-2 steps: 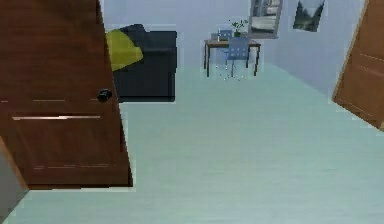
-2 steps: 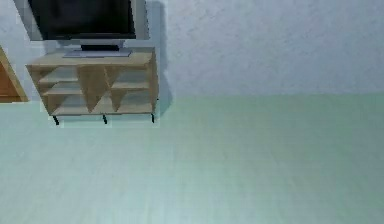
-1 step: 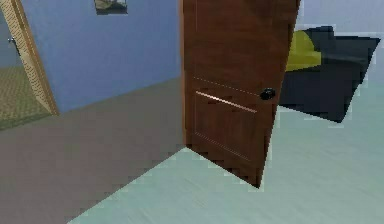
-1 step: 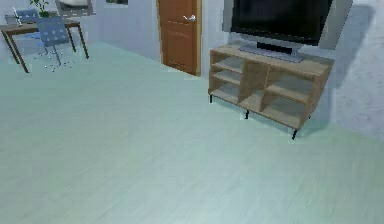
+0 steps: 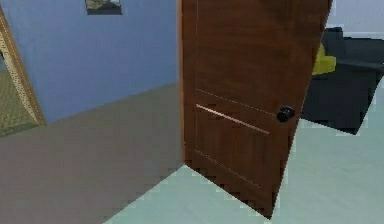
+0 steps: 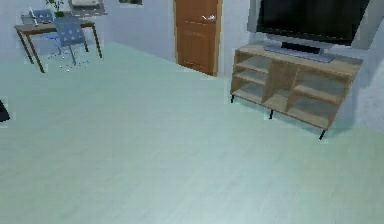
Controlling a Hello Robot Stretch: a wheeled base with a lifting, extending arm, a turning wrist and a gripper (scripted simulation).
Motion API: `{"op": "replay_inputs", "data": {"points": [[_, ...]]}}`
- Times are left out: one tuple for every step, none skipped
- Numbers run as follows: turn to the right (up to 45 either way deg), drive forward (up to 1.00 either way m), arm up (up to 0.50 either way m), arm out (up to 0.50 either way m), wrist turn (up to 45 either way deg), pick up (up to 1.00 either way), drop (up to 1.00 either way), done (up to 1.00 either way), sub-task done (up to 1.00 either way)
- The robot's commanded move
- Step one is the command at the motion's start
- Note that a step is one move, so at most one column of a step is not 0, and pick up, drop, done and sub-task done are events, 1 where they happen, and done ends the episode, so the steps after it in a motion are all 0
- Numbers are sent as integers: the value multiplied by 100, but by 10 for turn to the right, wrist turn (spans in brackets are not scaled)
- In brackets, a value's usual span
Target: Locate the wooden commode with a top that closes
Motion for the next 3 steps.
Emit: {"op": "replay_inputs", "data": {"points": [[-450,0,0,0,0,0,0,0,0],[0,100,0,0,0,0,0,0,0],[-450,0,0,0,0,0,0,0,0]]}}
